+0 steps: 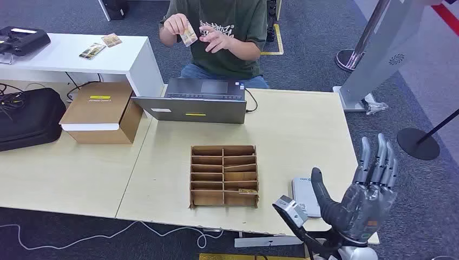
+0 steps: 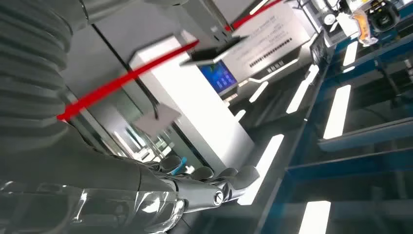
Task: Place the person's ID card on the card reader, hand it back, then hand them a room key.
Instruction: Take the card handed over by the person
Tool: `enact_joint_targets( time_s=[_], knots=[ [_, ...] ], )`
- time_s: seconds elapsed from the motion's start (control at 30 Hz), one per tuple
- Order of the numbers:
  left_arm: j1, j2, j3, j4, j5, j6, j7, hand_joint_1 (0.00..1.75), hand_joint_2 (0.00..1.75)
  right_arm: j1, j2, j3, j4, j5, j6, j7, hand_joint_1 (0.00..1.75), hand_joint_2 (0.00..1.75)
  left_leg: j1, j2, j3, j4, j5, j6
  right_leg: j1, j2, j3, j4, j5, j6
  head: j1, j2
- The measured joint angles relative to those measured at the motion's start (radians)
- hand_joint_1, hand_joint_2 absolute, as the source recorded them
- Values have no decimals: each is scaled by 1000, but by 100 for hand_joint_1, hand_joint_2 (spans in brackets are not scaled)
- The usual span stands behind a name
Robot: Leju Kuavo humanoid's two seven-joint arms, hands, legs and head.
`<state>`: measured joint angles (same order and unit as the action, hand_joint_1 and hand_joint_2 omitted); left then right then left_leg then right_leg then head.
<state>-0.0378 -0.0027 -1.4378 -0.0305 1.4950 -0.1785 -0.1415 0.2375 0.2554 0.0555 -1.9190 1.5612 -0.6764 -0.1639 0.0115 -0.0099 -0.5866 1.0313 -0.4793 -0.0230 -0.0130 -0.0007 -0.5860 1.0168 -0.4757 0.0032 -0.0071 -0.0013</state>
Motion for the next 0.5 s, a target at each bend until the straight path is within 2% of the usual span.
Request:
enact_joint_targets(
  time_s=[0.23, 0.4, 0.5],
  knots=[
    [-1, 5, -6, 0, 2, -9, 0, 0, 0, -3, 2, -36, 27, 11, 0, -83, 0, 175, 0, 0, 0, 0, 0, 0, 0, 0, 0, 0, 0, 0, 0, 0],
    [-1, 7, -9, 0, 3, -9, 0, 0, 0, -4, 5, -59, 42, 11, 0, -106, 0, 175, 0, 0, 0, 0, 0, 0, 0, 0, 0, 0, 0, 0, 0, 0],
    [-1, 9, -10, 0, 3, -10, -1, 0, 0, 0, 11, -93, 47, 11, 0, -206, 0, 175, 0, 0, 0, 0, 0, 0, 0, 0, 0, 0, 0, 0, 0, 0]
  ],
)
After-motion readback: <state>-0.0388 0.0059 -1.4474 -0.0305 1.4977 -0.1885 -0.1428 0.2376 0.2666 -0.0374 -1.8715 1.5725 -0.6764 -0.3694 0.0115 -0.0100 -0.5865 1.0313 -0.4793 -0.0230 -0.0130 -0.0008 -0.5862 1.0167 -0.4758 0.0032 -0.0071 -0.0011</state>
